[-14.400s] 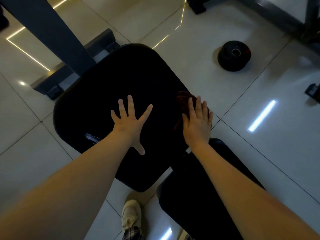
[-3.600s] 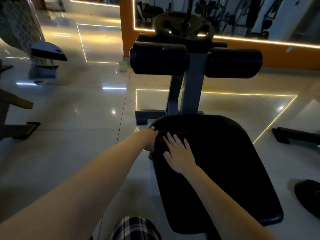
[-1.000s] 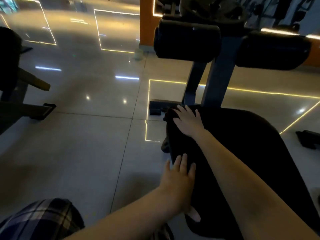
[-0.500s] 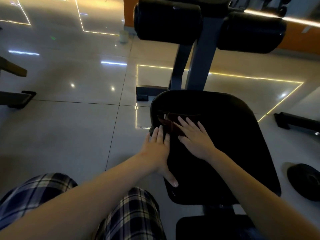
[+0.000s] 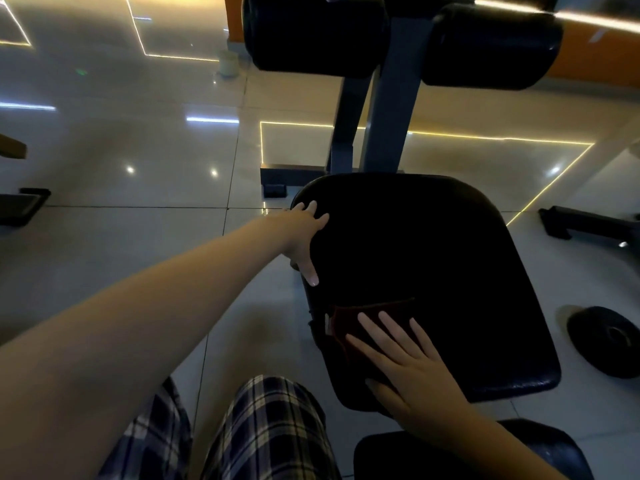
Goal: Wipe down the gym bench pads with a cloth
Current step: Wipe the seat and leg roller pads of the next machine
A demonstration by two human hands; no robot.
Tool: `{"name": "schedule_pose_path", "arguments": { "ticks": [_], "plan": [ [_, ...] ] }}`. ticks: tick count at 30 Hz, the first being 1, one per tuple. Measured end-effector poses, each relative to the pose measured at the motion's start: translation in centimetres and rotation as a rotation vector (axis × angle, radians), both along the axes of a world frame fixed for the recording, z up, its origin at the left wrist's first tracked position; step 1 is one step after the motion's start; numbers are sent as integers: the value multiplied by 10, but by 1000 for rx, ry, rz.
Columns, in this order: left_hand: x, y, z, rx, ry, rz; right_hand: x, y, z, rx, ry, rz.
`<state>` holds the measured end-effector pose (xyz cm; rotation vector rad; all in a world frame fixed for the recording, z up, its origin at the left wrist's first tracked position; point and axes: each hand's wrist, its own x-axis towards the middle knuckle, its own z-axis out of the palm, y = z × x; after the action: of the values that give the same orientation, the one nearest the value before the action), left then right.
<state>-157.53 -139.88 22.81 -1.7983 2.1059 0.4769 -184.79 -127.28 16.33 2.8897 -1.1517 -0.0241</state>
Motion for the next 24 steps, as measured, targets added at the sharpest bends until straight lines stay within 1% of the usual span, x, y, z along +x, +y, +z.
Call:
{"name": "schedule_pose_path", "arguments": {
  "ticks": [4, 8, 11, 15, 21, 24],
  "plan": [
    [7, -10, 4, 15, 14, -20, 41, -24, 3, 44, 36, -100],
    [6, -13, 4, 12, -79, -47, 92, -59, 13, 77, 44, -157],
    [4, -12, 10, 11, -118, -45, 106, -71, 12, 95, 63, -181],
    [-3, -9, 14, 27, -184, -35, 95, -45, 12, 41, 28, -174],
    [0, -8, 14, 63, -133, 3, 41, 5, -1, -15, 21, -65],
    [-1, -8, 11, 64, -126, 12, 38, 6, 0, -2, 32, -45]
  ]
}}
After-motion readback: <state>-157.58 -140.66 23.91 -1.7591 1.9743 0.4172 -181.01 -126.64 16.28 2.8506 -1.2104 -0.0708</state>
